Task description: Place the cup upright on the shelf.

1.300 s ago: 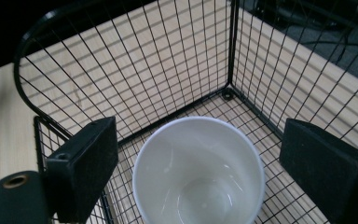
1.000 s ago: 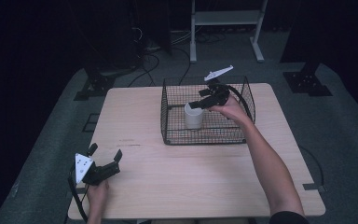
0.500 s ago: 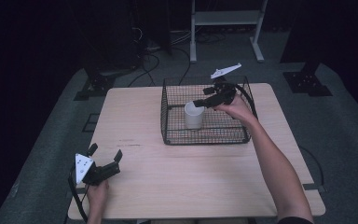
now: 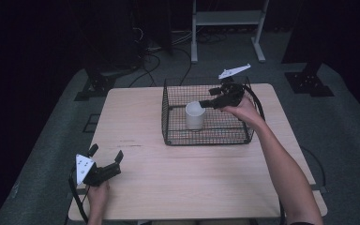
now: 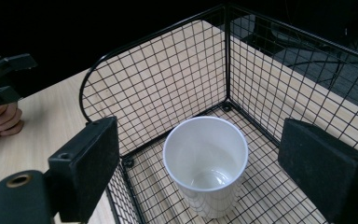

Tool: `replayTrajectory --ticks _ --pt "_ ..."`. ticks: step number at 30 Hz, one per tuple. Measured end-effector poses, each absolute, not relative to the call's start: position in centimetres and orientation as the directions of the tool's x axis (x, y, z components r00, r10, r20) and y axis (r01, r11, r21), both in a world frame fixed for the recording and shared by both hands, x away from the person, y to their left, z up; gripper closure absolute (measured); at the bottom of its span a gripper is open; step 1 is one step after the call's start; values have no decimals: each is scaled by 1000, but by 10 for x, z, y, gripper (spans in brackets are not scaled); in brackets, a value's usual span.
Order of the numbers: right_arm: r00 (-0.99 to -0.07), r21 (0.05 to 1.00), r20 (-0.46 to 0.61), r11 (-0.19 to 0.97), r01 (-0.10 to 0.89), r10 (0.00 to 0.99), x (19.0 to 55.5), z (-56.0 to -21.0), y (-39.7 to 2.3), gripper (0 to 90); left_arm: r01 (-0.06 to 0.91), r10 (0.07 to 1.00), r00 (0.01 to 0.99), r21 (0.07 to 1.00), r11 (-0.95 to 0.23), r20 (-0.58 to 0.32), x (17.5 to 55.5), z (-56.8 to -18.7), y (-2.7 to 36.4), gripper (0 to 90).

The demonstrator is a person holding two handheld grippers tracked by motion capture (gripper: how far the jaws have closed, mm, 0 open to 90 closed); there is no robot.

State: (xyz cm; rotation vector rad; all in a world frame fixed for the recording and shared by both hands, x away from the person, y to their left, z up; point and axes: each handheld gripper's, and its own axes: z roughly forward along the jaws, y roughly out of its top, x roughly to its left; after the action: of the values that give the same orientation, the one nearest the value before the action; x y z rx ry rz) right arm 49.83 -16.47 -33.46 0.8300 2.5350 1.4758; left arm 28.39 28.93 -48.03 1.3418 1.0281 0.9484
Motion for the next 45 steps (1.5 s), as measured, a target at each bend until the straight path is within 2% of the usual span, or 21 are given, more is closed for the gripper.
replayTrajectory --ticks 45 --pt "-892 839 165 415 352 421 435 -348 -200 124 44 956 290 999 23 -35 284 -480 289 0"
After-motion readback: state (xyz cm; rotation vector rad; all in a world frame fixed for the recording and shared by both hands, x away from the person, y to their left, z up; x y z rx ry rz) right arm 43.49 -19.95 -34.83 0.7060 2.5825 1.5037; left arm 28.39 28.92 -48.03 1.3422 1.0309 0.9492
